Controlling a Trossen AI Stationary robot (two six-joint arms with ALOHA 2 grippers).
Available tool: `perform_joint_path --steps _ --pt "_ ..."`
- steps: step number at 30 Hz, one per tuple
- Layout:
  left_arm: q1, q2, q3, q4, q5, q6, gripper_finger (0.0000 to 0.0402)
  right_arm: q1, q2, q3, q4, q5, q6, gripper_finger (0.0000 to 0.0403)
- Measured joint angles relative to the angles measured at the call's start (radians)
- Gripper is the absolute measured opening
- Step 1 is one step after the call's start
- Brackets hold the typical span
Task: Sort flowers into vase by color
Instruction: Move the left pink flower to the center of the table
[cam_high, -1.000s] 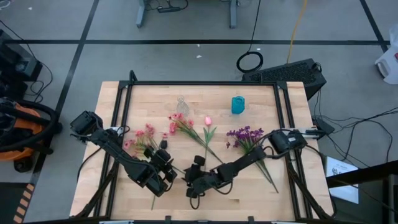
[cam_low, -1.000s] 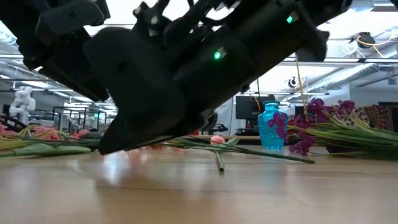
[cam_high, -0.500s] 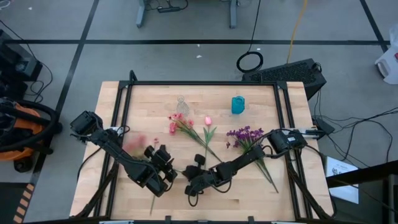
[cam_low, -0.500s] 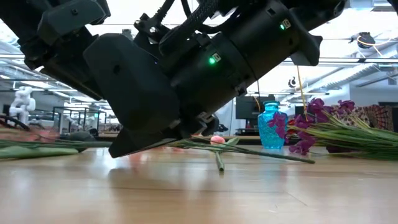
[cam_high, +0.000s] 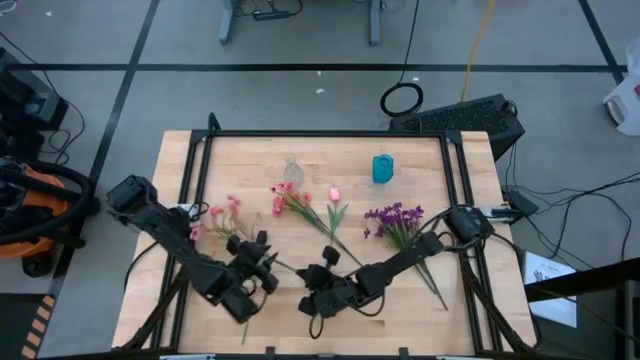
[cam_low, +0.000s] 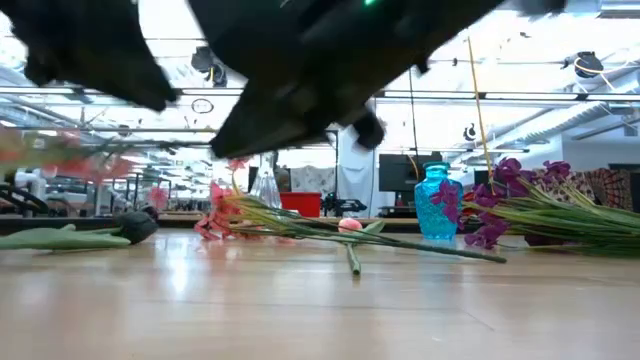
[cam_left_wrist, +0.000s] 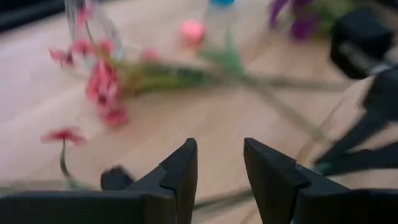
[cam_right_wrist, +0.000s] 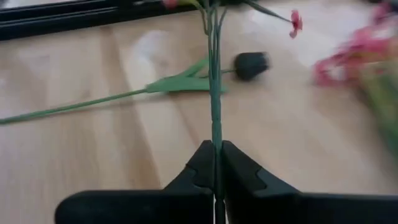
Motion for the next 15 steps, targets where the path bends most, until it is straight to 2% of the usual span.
perform_joint_path --steps 6,10,15 --pt "-0.096 -0.071 0.001 0.003 -0.230 -0.022 0.0136 0.070 -0.087 0.000 -0.286 0.174 0.225 0.0001" --pt "-0.116 -0.069 0.001 0.004 -0.239 -0.024 0.0136 0.142 -0.096 0.000 -0.410 0.281 0.450 0.0001" --pt "-0.114 -0.033 0.000 0.019 -0.233 -0.029 0.0136 0.186 -0.047 0.000 -0.414 0.375 0.604 0.0001"
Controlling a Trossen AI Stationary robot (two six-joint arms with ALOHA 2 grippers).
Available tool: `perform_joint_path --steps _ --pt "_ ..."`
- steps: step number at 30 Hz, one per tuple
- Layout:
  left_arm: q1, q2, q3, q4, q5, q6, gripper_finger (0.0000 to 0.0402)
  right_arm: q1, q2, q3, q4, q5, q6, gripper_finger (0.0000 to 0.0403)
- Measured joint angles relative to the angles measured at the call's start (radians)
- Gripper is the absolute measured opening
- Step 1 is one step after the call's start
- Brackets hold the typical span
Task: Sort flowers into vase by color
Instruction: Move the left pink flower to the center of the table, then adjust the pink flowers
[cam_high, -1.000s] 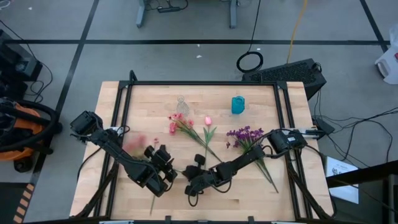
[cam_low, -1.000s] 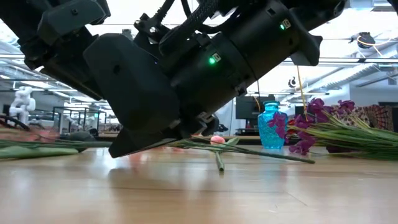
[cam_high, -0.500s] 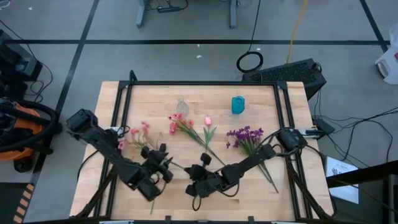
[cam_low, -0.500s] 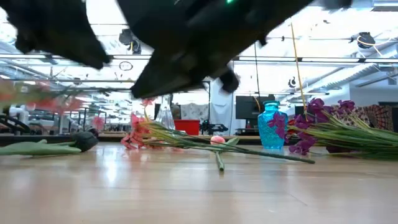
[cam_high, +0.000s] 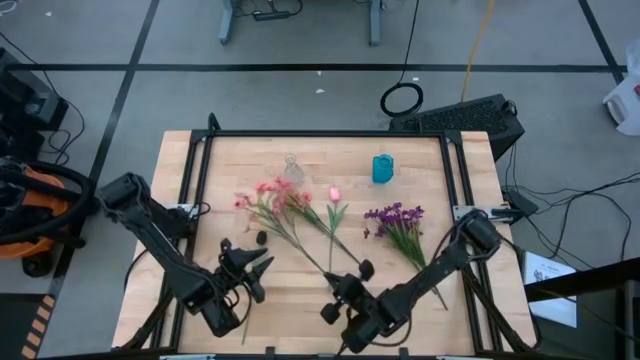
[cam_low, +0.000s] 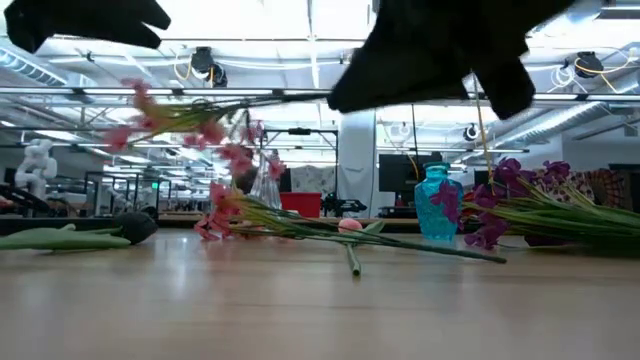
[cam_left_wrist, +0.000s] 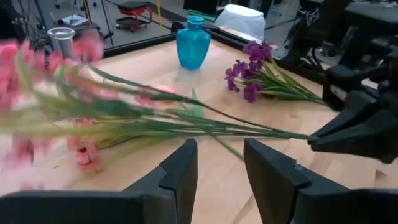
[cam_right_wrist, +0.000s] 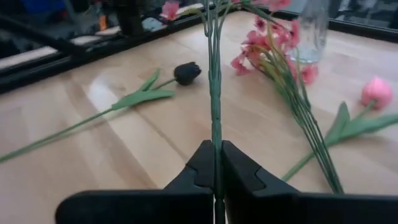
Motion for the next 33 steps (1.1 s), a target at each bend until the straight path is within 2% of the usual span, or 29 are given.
perform_joint_path --steps 3,11,16,22,28,33 --pt "0.001 0.023 0.000 0.022 0.039 0.000 0.0136 -0.001 0.045 0.000 -0.001 0.033 0.072 0.0000" --pt "0.002 0.075 0.000 0.082 0.188 -0.002 0.0136 -0.036 0.145 0.000 0.029 0.017 0.207 0.0018" --pt "0.001 0.119 0.000 0.105 0.295 -0.028 0.0136 -0.055 0.155 -0.001 0.037 -0.082 0.244 0.0046" --pt "0.000 0.150 0.000 0.058 0.430 -0.081 0.0136 -0.058 0.155 -0.001 0.044 -0.202 0.244 0.0114" --pt "-0.007 0.151 0.000 -0.036 0.539 -0.133 0.0136 -0.057 0.061 -0.001 -0.059 -0.349 0.130 0.0183" --pt "-0.012 0.151 -0.040 -0.042 0.571 -0.199 0.0136 -0.068 -0.088 -0.001 -0.198 -0.367 -0.005 0.0195"
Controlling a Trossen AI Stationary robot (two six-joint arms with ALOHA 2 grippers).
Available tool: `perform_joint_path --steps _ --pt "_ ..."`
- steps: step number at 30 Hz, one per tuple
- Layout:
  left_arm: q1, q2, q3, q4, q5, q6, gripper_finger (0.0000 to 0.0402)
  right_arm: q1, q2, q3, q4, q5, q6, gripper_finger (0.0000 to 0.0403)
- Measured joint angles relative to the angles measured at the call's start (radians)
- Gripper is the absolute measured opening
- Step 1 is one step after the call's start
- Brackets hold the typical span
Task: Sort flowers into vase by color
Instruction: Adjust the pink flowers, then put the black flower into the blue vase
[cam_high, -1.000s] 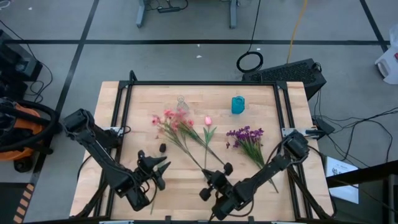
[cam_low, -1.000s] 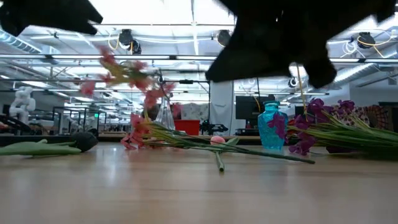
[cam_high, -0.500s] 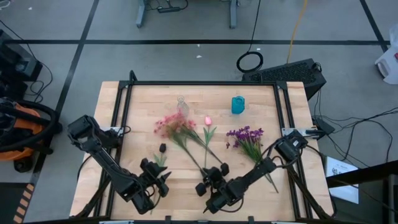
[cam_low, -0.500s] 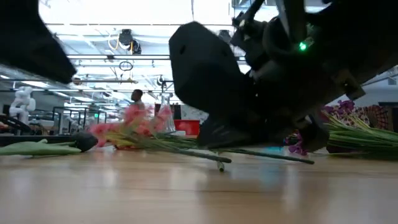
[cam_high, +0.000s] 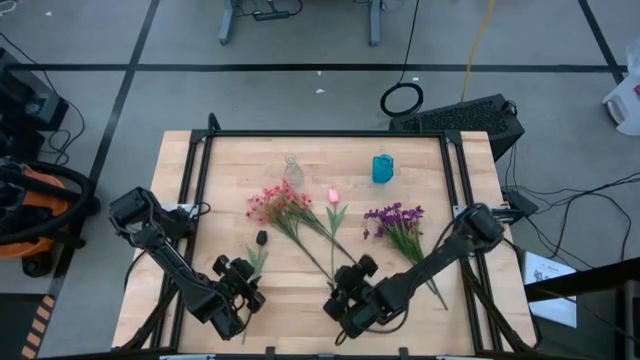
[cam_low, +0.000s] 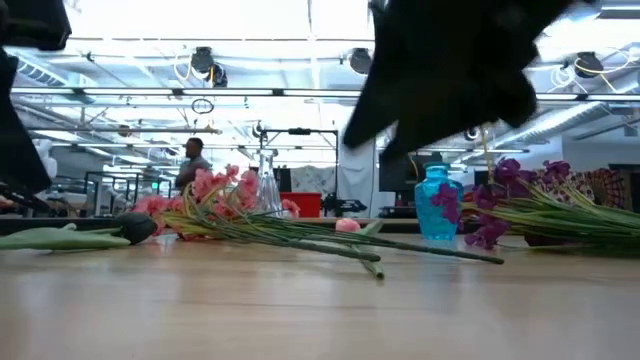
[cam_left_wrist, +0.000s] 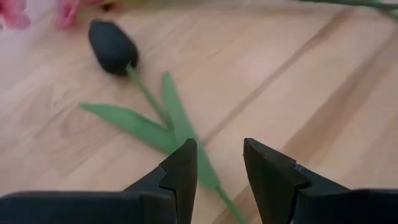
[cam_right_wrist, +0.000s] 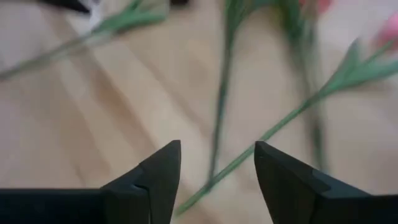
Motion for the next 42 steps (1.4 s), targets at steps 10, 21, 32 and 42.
perform_joint_path --steps 10,21,32,42 --pt "0.000 0.003 -0.095 0.179 0.044 -0.013 0.0136 -0.147 -0.082 -0.014 -0.150 0.074 -0.044 0.0097" --pt "-0.020 0.003 -0.103 0.219 0.045 0.024 0.0136 -0.313 0.063 -0.092 0.043 -0.064 -0.025 0.0009" --pt "-0.033 0.003 -0.103 0.211 0.060 0.018 0.0136 -0.370 0.125 -0.092 0.272 -0.129 -0.152 0.0001" --pt "-0.031 0.003 -0.103 0.206 0.067 -0.011 0.0136 -0.342 0.121 -0.017 0.272 -0.117 -0.224 0.0001"
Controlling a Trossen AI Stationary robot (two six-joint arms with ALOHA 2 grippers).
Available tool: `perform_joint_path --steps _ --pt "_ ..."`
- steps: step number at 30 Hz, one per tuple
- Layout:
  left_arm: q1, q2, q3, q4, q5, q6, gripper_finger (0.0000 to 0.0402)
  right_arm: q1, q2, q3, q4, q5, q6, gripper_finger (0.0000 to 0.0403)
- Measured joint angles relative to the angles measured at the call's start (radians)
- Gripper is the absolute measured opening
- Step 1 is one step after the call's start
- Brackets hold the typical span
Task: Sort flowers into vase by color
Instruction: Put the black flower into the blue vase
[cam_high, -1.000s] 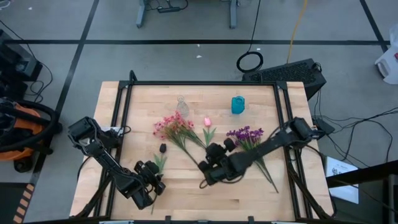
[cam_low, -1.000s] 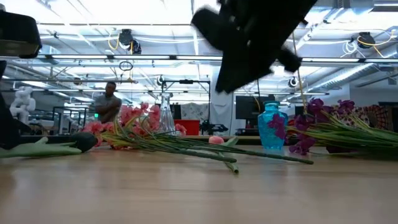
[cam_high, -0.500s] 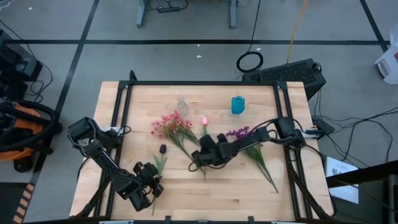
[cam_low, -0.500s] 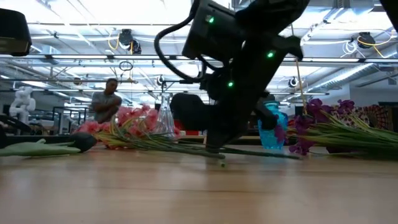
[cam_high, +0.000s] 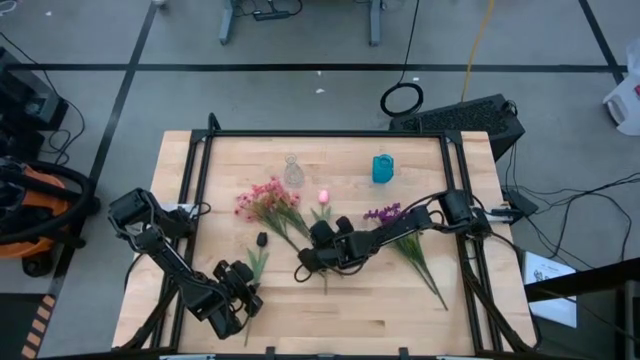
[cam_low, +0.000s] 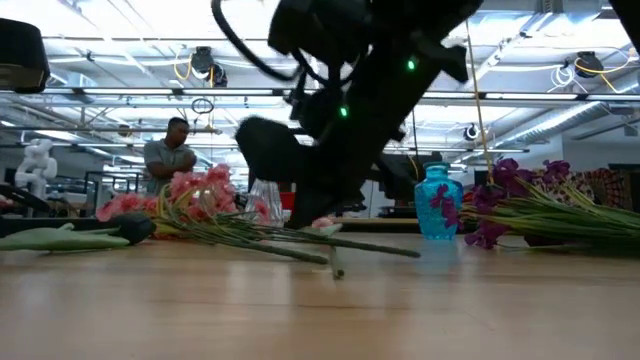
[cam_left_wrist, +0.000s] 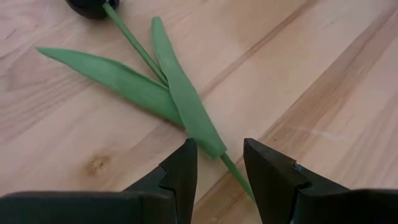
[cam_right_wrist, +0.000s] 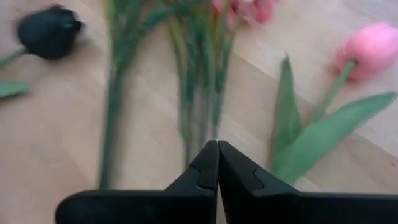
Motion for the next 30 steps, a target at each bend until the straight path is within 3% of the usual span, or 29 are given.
perform_joint_path --steps 11,16,22,30 --pt "0.000 -0.044 0.002 -0.018 0.010 -0.063 0.0136 0.093 -0.110 0.050 -0.119 0.008 -0.086 0.0004" --pt "0.005 -0.050 0.002 0.023 0.056 -0.078 0.0140 0.210 -0.159 0.050 -0.225 0.105 -0.068 0.0004" --pt "0.015 -0.047 0.001 0.065 0.127 -0.105 0.0191 0.321 -0.163 0.050 -0.293 0.191 0.031 0.0004" --pt "0.039 -0.047 0.002 0.092 0.153 -0.096 0.0248 0.370 -0.163 0.050 -0.327 0.263 0.079 0.0004"
